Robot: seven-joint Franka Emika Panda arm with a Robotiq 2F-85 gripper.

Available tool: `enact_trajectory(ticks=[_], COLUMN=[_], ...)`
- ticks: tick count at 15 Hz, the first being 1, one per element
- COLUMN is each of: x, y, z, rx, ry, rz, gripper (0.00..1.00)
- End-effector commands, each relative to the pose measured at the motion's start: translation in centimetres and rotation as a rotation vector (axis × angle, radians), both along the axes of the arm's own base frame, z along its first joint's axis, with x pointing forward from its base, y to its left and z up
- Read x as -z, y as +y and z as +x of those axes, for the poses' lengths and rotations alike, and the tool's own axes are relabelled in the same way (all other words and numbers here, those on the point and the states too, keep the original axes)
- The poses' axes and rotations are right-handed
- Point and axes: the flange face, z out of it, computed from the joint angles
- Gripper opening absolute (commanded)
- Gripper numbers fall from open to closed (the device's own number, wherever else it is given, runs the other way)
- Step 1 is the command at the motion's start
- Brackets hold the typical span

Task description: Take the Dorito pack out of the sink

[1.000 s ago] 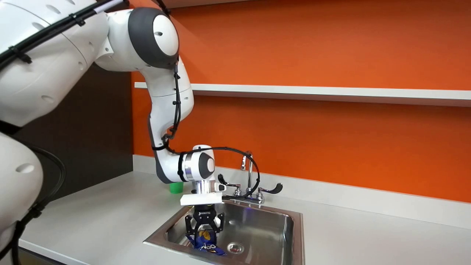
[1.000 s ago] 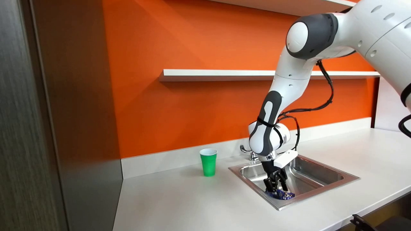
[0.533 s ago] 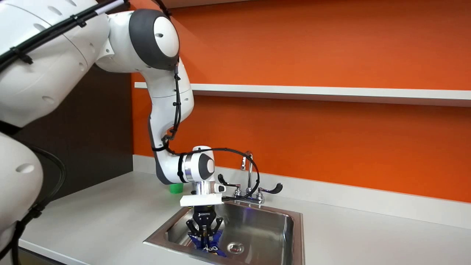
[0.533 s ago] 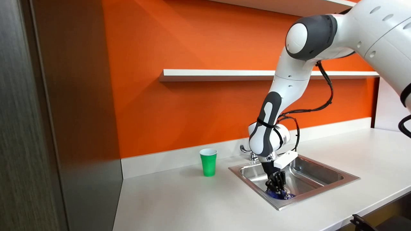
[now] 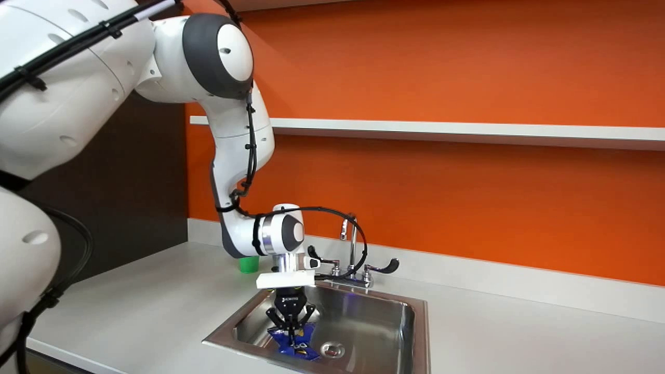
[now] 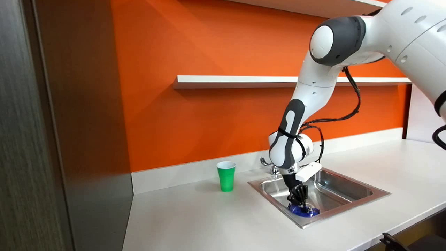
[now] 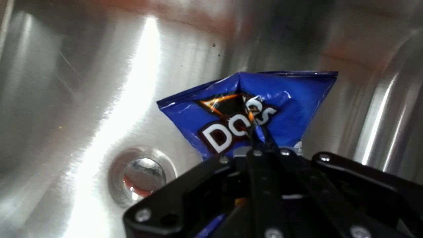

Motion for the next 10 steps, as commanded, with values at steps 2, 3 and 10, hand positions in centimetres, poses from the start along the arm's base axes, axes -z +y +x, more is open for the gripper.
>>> enact_trajectory(ticks=[2,3,10], x=[-2.7,-3.5,-9.7], y=[0.2,0.2,1.8], z=[0.8,0.9,1.4], rx=[0.012,0.012,0.015], ry=[-0.034,-0.041,-0.092], rz=[-0.012,-0.014,-0.033], gripper=[0.0,0.0,0.0])
